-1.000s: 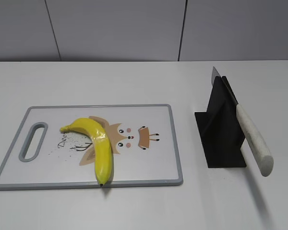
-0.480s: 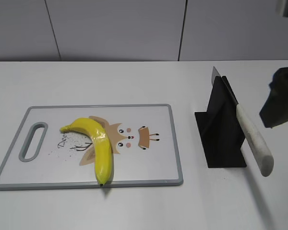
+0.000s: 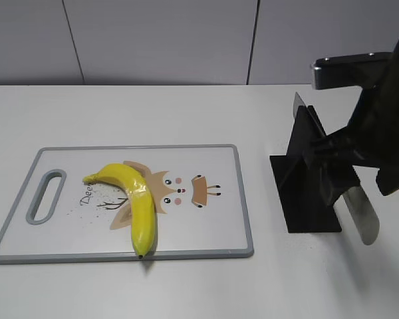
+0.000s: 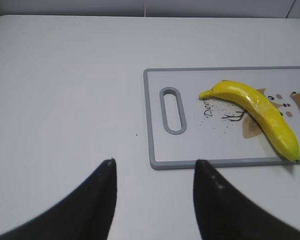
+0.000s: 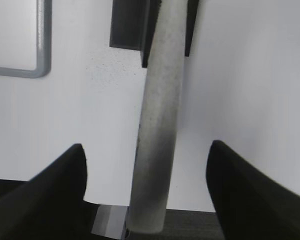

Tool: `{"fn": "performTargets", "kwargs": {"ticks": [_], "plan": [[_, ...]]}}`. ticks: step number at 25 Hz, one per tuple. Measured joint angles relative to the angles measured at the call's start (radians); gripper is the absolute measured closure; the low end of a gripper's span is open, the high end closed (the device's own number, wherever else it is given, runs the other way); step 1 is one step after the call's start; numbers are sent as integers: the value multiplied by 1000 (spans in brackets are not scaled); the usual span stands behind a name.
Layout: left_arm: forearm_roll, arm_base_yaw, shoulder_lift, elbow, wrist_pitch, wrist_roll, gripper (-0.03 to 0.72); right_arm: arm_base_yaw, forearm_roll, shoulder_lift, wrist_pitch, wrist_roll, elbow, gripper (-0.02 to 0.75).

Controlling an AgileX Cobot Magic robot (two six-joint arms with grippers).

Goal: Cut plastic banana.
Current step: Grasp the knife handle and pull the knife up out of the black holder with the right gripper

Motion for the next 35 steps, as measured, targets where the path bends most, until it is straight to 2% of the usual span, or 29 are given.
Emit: {"fn": "performTargets", "kwargs": {"ticks": [9,11,14,17,18,28,35], "plan": [[0,0,0,0,0,0,200,0,-42,155,-6,5,-1,151],[0,0,0,0,0,0,200,0,-42,173,-6,7,-1,172],[0,0,0,0,0,0,200,0,-41,184,-6,11,-1,271],[0,0,0,0,0,0,200,0,-42,184,-5,16,-1,507],[0,0,0,0,0,0,200,-1,-47,184,3,32,-1,543],[1,0,0,0,-1,0,200,-1,-46,175,3,46,-1,544],[1,0,0,0,-1,0,200,-1,-42,67,0,47,-1,546]]}}
